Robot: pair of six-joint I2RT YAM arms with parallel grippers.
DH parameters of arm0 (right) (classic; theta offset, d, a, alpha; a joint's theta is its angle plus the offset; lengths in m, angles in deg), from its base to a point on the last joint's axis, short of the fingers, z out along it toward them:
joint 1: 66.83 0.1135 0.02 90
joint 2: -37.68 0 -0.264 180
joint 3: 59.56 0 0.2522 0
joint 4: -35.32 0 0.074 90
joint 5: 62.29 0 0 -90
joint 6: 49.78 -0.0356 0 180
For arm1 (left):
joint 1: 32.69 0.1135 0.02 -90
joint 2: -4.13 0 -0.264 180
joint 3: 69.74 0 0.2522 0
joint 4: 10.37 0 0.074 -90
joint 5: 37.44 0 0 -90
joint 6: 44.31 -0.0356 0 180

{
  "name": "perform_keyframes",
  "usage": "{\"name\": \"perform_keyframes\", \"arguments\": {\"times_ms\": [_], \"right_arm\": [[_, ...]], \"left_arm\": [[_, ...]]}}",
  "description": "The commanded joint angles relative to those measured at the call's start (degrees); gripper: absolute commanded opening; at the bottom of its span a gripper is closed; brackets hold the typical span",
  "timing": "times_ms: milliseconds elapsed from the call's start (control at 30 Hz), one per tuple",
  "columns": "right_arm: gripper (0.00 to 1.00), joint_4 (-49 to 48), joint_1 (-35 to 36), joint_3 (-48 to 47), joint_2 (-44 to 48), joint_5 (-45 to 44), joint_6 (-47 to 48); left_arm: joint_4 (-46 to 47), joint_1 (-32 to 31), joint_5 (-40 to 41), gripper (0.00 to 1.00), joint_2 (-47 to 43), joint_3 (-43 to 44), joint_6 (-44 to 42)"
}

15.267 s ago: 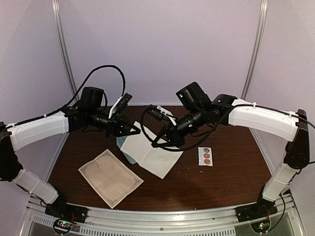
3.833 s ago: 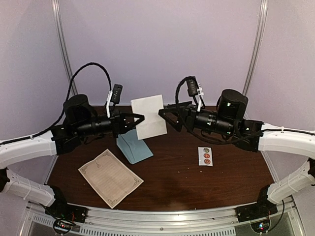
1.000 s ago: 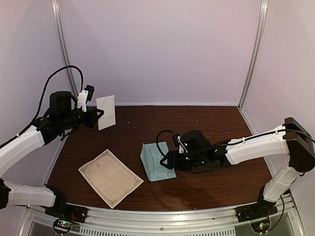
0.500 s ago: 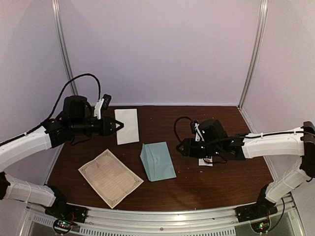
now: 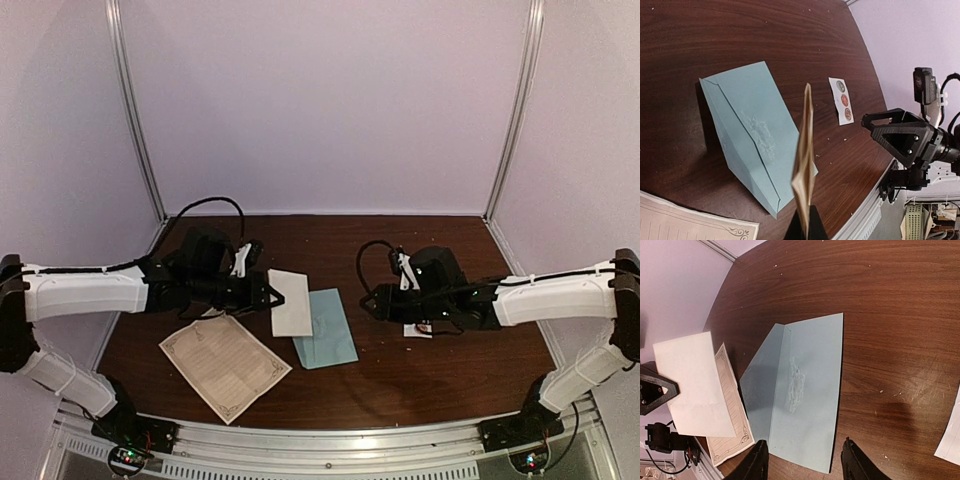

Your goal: Place the letter into the envelope and seal it

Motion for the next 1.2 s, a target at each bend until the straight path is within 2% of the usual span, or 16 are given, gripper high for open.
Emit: {"name": "perform_keyframes", "arguments": {"times_ms": [0, 233, 600, 1167], "right_arm": [[0.5, -1.8, -0.3, 1.1, -0.3, 0.5, 0.4], [0.5, -2.7, -0.2, 0.8, -2.9, 1.3, -0.1], [0.5, -3.1, 0.4, -0.7, -7.7, 1.8, -0.2], [0.48, -8.3, 1.9, -2.7, -16.0, 5.7, -2.4]], "left_arm": [[3.8, 0.2, -0.8, 0.0, 3.4, 0.7, 2.9], [6.5, 1.9, -2.7, 0.0, 7.7, -0.1, 4.5], [0.0, 3.3, 0.2, 0.0, 11.7, 0.9, 0.1], [0.6, 3.3, 2.1, 0.0, 16.3, 0.6, -1.3]]}}
